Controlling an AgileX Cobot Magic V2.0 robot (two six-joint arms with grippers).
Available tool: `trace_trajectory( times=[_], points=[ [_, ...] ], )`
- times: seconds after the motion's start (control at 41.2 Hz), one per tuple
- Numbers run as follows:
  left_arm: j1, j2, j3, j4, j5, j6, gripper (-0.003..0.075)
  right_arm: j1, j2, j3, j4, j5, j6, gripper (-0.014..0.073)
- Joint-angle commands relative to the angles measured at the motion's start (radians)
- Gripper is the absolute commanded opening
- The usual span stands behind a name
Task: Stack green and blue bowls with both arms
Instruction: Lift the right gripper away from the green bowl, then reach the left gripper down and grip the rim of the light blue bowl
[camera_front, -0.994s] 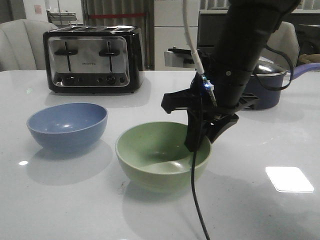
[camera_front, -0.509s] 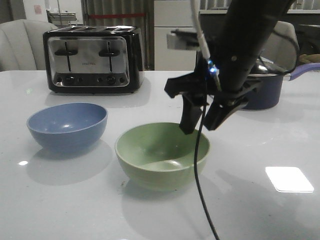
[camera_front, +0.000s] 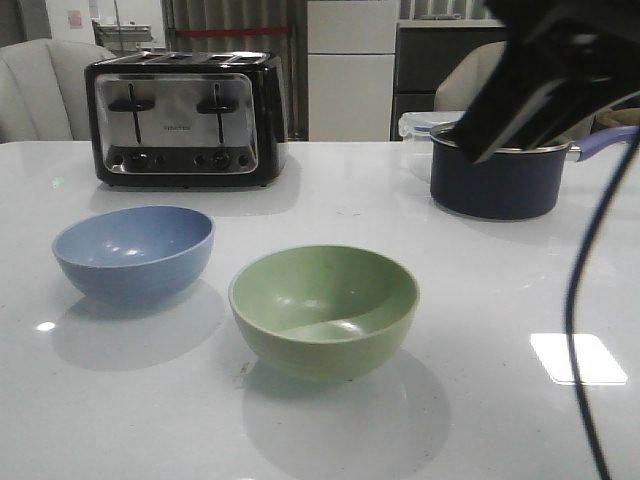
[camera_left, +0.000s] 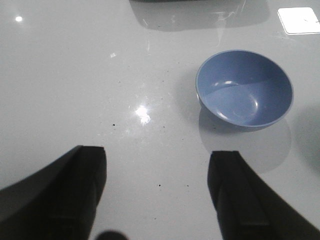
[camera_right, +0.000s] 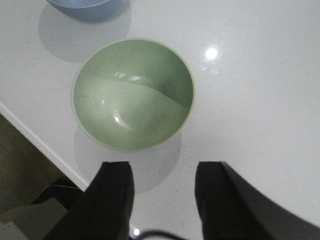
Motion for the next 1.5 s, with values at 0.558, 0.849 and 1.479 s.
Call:
trace_trajectory(
  times=[0.558,0.849,1.479],
  points=[
    [-0.135,0.413,-0.174,-0.043,-0.131,0.038,0.05,0.0,-0.312,0.104,-0.001,0.054,-0.016,0.0418],
    [-0.135,0.747,-0.365,-0.09,-0.145,0.036,0.0502,0.0,-0.312,0.104,-0.001,0.054,-0.016,0.0418],
    [-0.135,1.068,-0.538,-0.091,-0.173,0.036,0.0305,0.0,-0.312,0.104,-0.001,0.054,-0.016,0.0418]
  ],
)
